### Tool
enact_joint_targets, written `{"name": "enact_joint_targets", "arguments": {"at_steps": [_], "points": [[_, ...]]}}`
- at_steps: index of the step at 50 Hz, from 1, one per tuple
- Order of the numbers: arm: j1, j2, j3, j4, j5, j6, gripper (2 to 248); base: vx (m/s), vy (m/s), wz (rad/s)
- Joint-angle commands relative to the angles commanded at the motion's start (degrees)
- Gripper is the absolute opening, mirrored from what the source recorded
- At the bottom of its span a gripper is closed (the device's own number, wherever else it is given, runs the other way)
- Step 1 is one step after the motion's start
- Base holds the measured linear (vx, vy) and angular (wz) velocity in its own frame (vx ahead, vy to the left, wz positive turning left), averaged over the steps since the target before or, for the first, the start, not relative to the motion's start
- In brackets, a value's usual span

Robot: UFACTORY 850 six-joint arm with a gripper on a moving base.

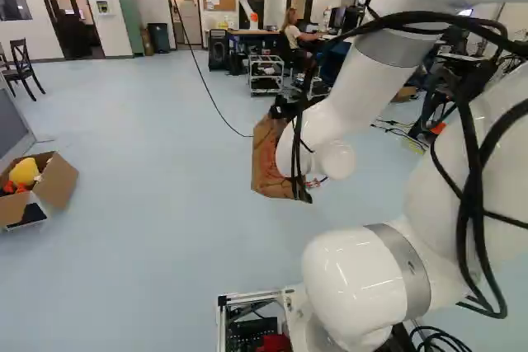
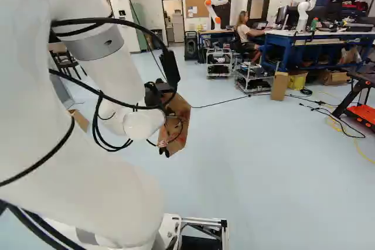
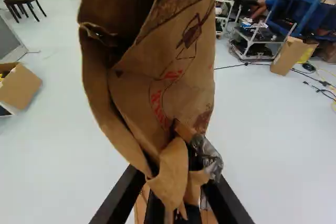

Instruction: Pick up the grocery bag from the ground

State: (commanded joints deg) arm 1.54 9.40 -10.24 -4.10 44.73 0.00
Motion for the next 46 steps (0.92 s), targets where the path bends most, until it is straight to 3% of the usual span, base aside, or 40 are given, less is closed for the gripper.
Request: {"name": "enact_joint_targets", "arguments": {"at_steps": [20,46], "points": [[-1.1,4.6,3.6,2.8,3.6,0.0,23,0.000,0.000,0.000],[-1.5,6.6,5.2,4.1,5.3,0.0,23,0.000,0.000,0.000]]}}
